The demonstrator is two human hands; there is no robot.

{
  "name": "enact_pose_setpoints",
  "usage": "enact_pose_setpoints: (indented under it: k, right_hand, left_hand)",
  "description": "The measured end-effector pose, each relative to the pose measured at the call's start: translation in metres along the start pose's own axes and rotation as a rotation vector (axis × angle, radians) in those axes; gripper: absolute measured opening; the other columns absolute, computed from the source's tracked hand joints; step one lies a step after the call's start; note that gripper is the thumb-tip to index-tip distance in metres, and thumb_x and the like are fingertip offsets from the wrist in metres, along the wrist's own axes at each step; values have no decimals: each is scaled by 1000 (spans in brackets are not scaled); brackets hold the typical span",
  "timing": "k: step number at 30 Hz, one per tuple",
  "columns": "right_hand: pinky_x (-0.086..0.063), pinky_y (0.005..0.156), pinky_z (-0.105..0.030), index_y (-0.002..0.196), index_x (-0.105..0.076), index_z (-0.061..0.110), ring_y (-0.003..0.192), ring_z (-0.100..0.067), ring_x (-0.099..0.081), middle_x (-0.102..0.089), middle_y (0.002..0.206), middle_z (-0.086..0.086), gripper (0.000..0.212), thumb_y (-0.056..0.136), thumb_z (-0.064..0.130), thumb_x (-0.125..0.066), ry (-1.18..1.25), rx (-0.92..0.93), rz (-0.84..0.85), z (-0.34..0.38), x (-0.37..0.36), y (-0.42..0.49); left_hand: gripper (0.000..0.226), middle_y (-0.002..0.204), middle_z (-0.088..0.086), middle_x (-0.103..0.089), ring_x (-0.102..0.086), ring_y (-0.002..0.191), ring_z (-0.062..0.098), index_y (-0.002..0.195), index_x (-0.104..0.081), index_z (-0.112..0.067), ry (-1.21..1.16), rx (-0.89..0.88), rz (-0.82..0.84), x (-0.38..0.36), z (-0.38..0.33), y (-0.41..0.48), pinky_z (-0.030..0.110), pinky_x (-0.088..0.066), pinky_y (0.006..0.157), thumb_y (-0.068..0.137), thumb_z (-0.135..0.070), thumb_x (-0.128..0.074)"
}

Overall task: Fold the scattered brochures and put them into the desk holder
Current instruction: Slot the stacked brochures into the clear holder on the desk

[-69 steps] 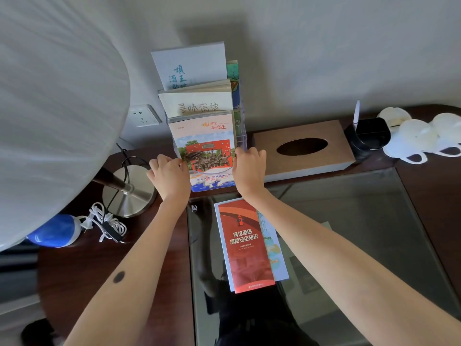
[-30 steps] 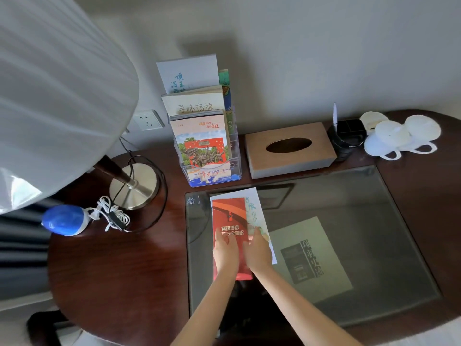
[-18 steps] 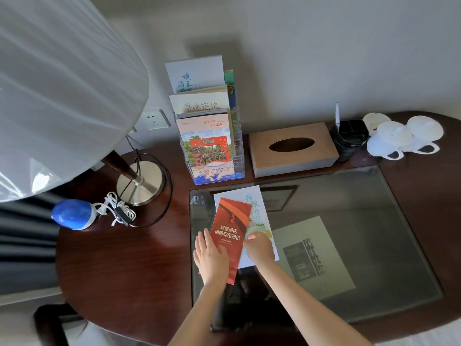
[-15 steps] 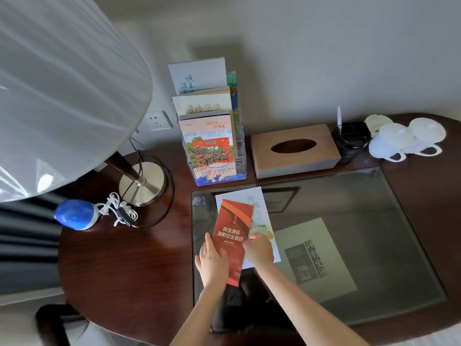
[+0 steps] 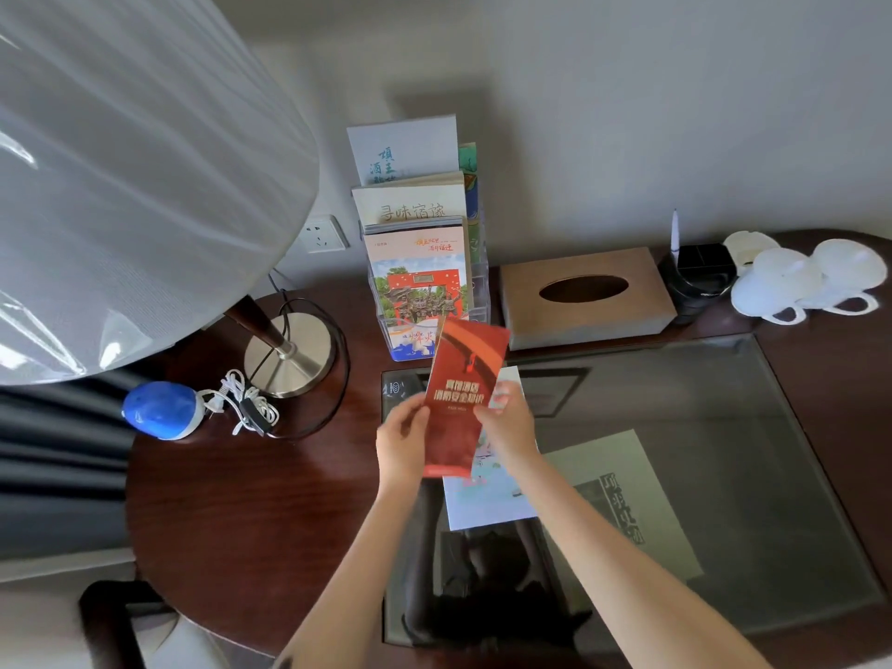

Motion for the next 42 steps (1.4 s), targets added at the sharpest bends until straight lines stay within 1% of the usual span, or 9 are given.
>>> enact_pose_setpoints:
  k: [3, 6, 10, 16, 22, 29, 34, 37, 42]
  right_hand:
    - [-47, 79, -33, 111, -57, 8, 87, -20, -60, -66, 98, -9, 29, 83, 5, -59, 41, 178, -17, 55, 14, 11]
    - [-50, 83, -41, 99, -63, 5, 89, -23, -64, -70, 96, -11, 15, 86, 9, -58, -2, 375, -24, 110, 20, 16]
    - [-51, 83, -42, 98, -64, 4, 90, -23, -63, -69, 96, -10, 14, 89, 9, -55, -49, 524, -103, 162, 25, 27]
    - [-53, 81, -33, 110, -62, 4, 91, -20, -63, -68, 103, -9, 21, 93, 12, -53, -257, 756, -194, 206, 15, 37]
    - [-53, 79, -35, 116, -59, 5, 93, -22, -64, -67, 106, -9, 25, 93, 10, -51, -290, 837, -294, 212, 9, 40]
    - [-52, 75, -44, 128, -49, 8, 86, -33, -65, -67, 102, -15, 33, 96, 9, -40, -630, 790, -258, 180, -15, 59]
    - [-40, 83, -37, 109, -56, 8, 80, -29, -64, -69, 91, -10, 22, 96, 17, -41, -832, 802, -274, 171, -27, 66]
    - [-37, 86, -38, 104, -58, 9, 81, -27, -62, -69, 88, -9, 22, 96, 21, -41, -893, 785, -282, 165, -31, 70]
    - [-35, 86, -36, 102, -60, 9, 86, -25, -61, -69, 95, -10, 29, 97, 30, -42, -895, 766, -243, 153, -35, 74]
  left_hand:
    - [20, 103, 8, -67, -60, 93, 12, 105, -67, -4, -51, -131, -9, 2, -43, 25, 5, -46, 76, 90, 0, -54]
    - [19, 100, 5, -65, -60, 90, 8, 103, -66, -8, -108, -250, -39, 3, -86, 43, 5, -45, 77, 90, 0, -55]
    - [21, 98, 3, -66, -61, 87, 2, 102, -67, -11, -134, -328, -68, 2, -124, 65, 5, -46, 75, 89, 0, -56]
    - [10, 88, -3, -67, -65, 87, 12, 94, -66, -11, 1, -363, -233, 13, -139, 96, 25, -50, 81, 85, -7, -64]
    - [14, 100, 4, -71, -64, 92, 16, 99, -70, -12, 55, -312, -296, 11, -128, 119, 29, -51, 83, 88, -15, -62]
    - [17, 96, 8, -71, -63, 95, 27, 101, -71, -12, 222, -203, -299, 8, -97, 128, 44, -48, 89, 88, -17, -60]
    - [15, 94, 9, -68, -52, 106, 26, 97, -72, -14, 366, -173, -350, 13, -84, 126, 35, -38, 96, 87, -18, -62]
    - [18, 108, 8, -61, -38, 120, 28, 99, -72, -14, 538, -153, -333, 11, -78, 126, 43, -26, 105, 87, -23, -62]
    - [23, 115, 10, -56, -37, 121, 30, 100, -72, -10, 676, -220, -326, 9, -79, 124, 44, -22, 107, 89, -26, -59]
Point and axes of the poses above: each hand's wrist, its own y-axis towards the middle knuckle, its own x-axis out of the back of the hand, z = x × y, the point moved 9 cm from there along y, towards the middle knuckle
